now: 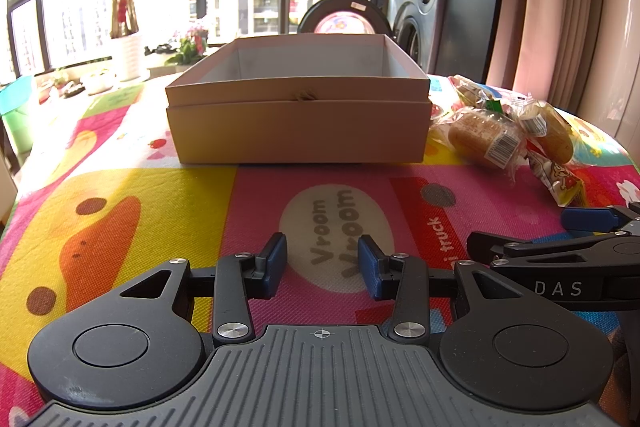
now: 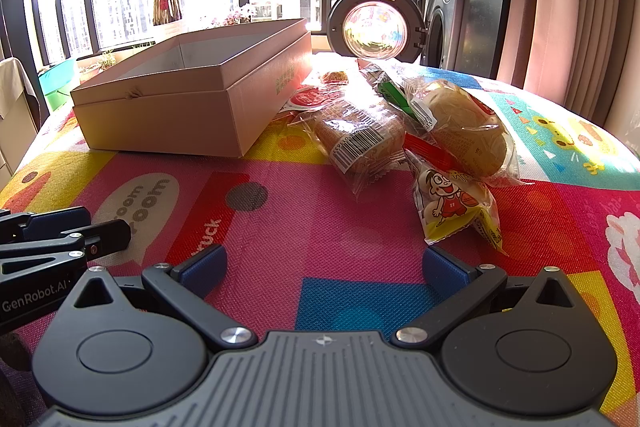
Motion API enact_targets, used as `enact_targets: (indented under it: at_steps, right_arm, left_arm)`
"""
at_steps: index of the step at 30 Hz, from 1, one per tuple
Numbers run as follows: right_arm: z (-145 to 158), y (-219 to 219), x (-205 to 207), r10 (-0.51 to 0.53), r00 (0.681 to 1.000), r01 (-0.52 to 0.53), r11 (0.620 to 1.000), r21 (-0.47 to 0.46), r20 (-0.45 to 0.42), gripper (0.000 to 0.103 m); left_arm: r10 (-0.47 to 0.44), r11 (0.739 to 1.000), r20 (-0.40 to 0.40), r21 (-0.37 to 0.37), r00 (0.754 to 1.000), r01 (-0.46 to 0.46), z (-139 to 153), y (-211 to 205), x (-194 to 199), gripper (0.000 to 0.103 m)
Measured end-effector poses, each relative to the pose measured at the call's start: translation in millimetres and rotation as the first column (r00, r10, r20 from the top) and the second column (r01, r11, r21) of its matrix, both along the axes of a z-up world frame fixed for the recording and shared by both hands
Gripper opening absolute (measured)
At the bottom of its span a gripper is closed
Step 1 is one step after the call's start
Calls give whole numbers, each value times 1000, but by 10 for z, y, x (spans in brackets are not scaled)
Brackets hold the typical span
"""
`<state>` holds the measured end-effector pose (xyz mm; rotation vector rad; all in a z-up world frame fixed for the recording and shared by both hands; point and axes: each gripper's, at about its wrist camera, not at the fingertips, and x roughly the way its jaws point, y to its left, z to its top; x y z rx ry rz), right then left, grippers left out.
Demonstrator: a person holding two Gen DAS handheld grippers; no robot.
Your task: Organize objects
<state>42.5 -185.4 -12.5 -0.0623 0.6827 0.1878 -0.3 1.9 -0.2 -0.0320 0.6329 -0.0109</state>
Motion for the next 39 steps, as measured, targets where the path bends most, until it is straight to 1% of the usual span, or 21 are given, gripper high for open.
enact_targets:
  at_steps: [22, 27, 33, 39]
  right_arm:
    - [8, 1, -3, 0, 1000, 0, 1000, 1, 0, 103]
    - [16, 3, -11, 1, 1000, -1, 1000, -1, -3, 103]
    - [36, -2, 31, 10, 999, -10, 1000, -3, -32, 103]
    - [81, 7, 82, 13, 996, -15, 1000, -17, -83, 103]
  left_arm:
    - [0, 1000, 0, -2, 1000, 0, 2, -16, -7, 44]
    - [0, 1000, -2, 19, 1000, 0, 10, -50, 0, 44]
    - [0, 1000, -2, 27, 1000, 0, 5, -76, 10, 44]
    - [0, 1000, -2, 24, 1000, 0, 6, -76, 10, 44]
